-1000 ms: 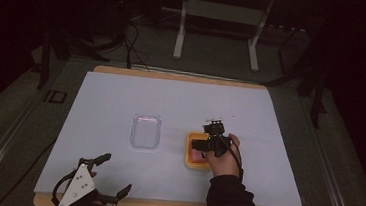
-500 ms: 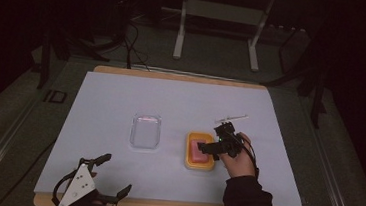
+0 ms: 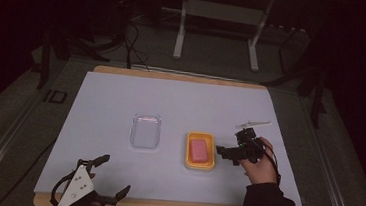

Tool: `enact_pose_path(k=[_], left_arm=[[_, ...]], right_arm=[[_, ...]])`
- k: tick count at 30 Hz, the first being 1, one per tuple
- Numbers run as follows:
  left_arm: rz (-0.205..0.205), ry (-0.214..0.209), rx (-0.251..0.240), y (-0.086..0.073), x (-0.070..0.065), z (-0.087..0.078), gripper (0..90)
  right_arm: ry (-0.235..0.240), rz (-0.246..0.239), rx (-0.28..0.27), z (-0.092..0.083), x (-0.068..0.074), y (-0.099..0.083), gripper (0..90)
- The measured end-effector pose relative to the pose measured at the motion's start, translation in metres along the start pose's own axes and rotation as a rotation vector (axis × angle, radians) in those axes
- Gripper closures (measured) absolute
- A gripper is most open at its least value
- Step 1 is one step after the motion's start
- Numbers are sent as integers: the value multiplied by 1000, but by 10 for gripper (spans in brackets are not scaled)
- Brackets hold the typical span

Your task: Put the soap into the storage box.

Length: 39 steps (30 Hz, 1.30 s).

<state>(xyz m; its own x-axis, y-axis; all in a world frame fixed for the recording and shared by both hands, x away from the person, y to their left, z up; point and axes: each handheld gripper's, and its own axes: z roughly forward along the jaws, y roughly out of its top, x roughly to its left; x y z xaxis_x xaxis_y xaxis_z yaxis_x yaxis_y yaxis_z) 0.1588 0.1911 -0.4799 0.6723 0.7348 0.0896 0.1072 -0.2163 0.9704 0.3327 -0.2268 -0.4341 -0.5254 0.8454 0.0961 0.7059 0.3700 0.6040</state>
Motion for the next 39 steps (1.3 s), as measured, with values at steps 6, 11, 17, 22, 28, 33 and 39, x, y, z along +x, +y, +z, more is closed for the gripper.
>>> enact_pose_path(k=[6,11,17,22,28,33,39], left_arm=[[-2,2,3,-1,0,-2,3],[-3,11,7,-1,-1,-3,3],[-2,13,9,-1,-1,-3,3],[-1,13,11,-2,-1,-3,3],[0,13,11,-2,-1,-3,3],[2,13,10,-1,-1,-4,3],[3,10,10,-1,-1,-4,3]], right_arm=[[-26,4,-29,-9,-15,-13,124],[-66,6,-44,-16,-32,-29,133],[-60,-6,-13,-18,-44,-50,134],[-52,1,-15,-22,-50,-66,134],[-56,-9,-29,-25,-53,-79,134],[-51,-2,-47,-27,-55,-91,133],[-76,-19,-43,-28,-56,-106,132]])
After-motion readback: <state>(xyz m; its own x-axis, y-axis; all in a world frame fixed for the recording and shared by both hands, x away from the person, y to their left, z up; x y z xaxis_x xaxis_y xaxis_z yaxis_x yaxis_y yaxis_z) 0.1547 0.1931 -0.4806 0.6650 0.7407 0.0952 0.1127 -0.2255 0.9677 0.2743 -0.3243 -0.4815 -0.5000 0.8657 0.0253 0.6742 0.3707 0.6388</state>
